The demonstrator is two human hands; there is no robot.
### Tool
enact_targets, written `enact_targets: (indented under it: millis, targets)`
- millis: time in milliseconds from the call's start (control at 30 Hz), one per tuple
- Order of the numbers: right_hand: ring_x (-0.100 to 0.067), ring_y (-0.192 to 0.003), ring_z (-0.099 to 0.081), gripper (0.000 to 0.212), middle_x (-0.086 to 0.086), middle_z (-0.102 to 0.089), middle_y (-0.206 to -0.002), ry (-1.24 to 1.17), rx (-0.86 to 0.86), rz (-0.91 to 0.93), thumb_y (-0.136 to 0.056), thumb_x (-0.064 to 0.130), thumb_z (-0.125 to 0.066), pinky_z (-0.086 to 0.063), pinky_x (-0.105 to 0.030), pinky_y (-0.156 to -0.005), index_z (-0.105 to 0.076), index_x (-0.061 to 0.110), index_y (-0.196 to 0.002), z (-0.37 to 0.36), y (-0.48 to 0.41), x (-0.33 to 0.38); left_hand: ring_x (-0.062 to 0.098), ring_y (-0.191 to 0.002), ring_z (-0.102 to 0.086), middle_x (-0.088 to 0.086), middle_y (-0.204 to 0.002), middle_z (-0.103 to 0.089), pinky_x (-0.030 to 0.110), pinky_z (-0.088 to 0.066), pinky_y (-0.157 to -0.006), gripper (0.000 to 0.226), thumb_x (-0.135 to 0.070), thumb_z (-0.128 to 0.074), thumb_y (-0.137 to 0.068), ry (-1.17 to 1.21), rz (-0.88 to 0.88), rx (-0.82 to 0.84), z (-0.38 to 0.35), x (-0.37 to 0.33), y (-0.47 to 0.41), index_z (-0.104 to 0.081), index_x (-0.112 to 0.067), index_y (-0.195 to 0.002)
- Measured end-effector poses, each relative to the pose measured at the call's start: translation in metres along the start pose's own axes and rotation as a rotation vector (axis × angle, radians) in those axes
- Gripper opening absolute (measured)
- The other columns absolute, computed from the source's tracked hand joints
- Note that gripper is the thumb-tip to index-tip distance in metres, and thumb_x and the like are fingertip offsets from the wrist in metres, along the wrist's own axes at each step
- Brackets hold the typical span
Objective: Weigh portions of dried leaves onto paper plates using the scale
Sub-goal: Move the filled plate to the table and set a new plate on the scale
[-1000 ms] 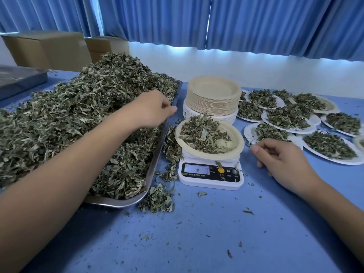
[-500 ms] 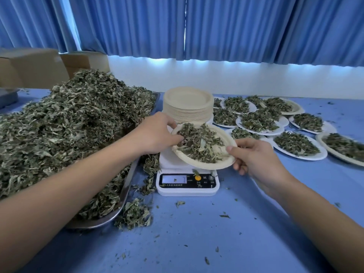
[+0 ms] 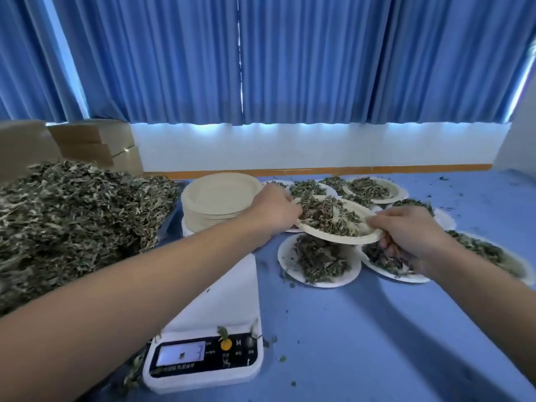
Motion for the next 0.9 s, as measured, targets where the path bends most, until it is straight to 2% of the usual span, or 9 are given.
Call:
enact_targets:
  millis: [200,333,433,500,567,633,700,833,900]
  targets:
    - [-0.016,-0.039,-0.041,0.011,-0.004,-0.055,-0.044,0.100,-0.045,0.019,-0.098,0.014,-0.069,-0.033,-0.026,-0.042,-0.071,0.003,-0.096,0.023,-0.093,0.014,0.029,-0.075,-0.050,0.016,-0.095,-0.062,0.035,-0.040,-0.063,0.006,-0.006,-0.058,-0.098,0.031,0.066,-0.048,-0.026,-0.030,-0.088,-0.059,-0.006,-0.103]
    - [-0.018,-0.041,-0.042,0.013,-0.012,-0.058,-0.053,0.163,-0.076,0.020,-0.095,0.008,-0.071,-0.035,-0.027,-0.044,-0.070,-0.005,-0.097,0.020,-0.147,0.020,0.029,-0.077,-0.058,0.015,-0.103,-0.068,0.033,-0.046,-0.061,0.014,-0.012,-0.061,-0.098,-0.125,0.069,-0.050,-0.038,-0.039,-0.147,-0.064,-0.001,-0.107]
    - [-0.018,-0.041,-0.045,0.015,-0.015,-0.059,-0.058,0.230,-0.117,0.022,-0.094,0.005,-0.071,-0.038,-0.025,-0.041,-0.070,-0.009,-0.099,0.017,-0.181,0.025,0.028,-0.075,-0.060,0.019,-0.112,-0.070,0.032,-0.047,-0.060,0.012,-0.011,-0.060,-0.097,-0.209,0.044,-0.055,-0.047,-0.044,-0.186,-0.064,-0.001,-0.096]
    - [-0.022,-0.050,-0.050,0.020,-0.016,-0.062,-0.064,0.303,-0.139,0.029,-0.093,0.009,-0.073,-0.043,-0.029,-0.048,-0.070,-0.010,-0.099,0.016,-0.202,0.027,0.030,-0.086,-0.066,0.018,-0.116,-0.069,0.033,-0.054,-0.070,0.005,-0.010,-0.059,-0.094,-0.254,0.016,-0.084,-0.052,-0.049,-0.206,-0.057,-0.006,-0.092]
    - [-0.027,-0.070,-0.057,0.027,-0.017,-0.065,-0.081,0.448,-0.183,0.052,-0.090,0.016,-0.077,-0.045,-0.035,-0.061,-0.069,-0.008,-0.101,0.016,-0.221,0.027,0.030,-0.088,-0.062,0.015,-0.109,-0.067,0.034,-0.052,-0.077,0.006,-0.008,-0.060,-0.090,-0.270,0.007,-0.114,-0.058,-0.049,-0.223,-0.054,-0.007,-0.090]
    - [-0.030,-0.083,-0.057,0.030,-0.015,-0.062,-0.091,0.589,-0.235,0.080,-0.089,0.021,-0.078,-0.043,-0.035,-0.068,-0.064,-0.003,-0.099,0.014,-0.236,0.027,0.027,-0.074,-0.056,0.011,-0.087,-0.061,0.032,-0.048,-0.064,0.018,-0.006,-0.061,-0.090,-0.328,0.007,-0.115,-0.066,-0.046,-0.238,-0.049,-0.006,-0.076]
    - [-0.029,-0.080,-0.056,0.029,-0.012,-0.060,-0.087,0.650,-0.253,0.091,-0.089,0.022,-0.078,-0.042,-0.035,-0.068,-0.057,0.002,-0.089,0.012,-0.249,0.025,0.024,-0.062,-0.053,0.007,-0.070,-0.052,0.029,-0.040,-0.049,0.028,-0.002,-0.059,-0.092,-0.407,0.003,-0.085,-0.075,-0.042,-0.246,-0.045,-0.008,-0.069]
    - [-0.027,-0.080,-0.054,0.033,-0.006,-0.052,-0.078,0.740,-0.276,0.080,-0.089,0.022,-0.076,-0.041,-0.033,-0.062,-0.048,0.006,-0.081,0.001,-0.266,0.020,0.022,-0.059,-0.047,0.006,-0.070,-0.043,0.030,-0.043,-0.055,0.031,0.001,-0.058,-0.092,-0.545,-0.027,-0.045,-0.084,-0.033,-0.261,-0.043,-0.009,-0.066]
    - [-0.025,-0.072,-0.056,0.026,-0.007,-0.055,-0.077,0.775,-0.284,0.091,-0.088,0.019,-0.073,-0.039,-0.030,-0.055,-0.051,0.008,-0.080,-0.005,-0.269,0.016,0.020,-0.057,-0.039,0.005,-0.069,-0.040,0.029,-0.034,-0.047,0.033,0.003,-0.058,-0.090,-0.552,-0.032,-0.050,-0.086,-0.028,-0.267,-0.040,-0.011,-0.066]
Point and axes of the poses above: each hand's wrist, its own y-axis away from the middle knuckle, its own z-axis out of the back of the hand, x = y × z, the point moved 4 cm from there along -y, towards the middle knuckle
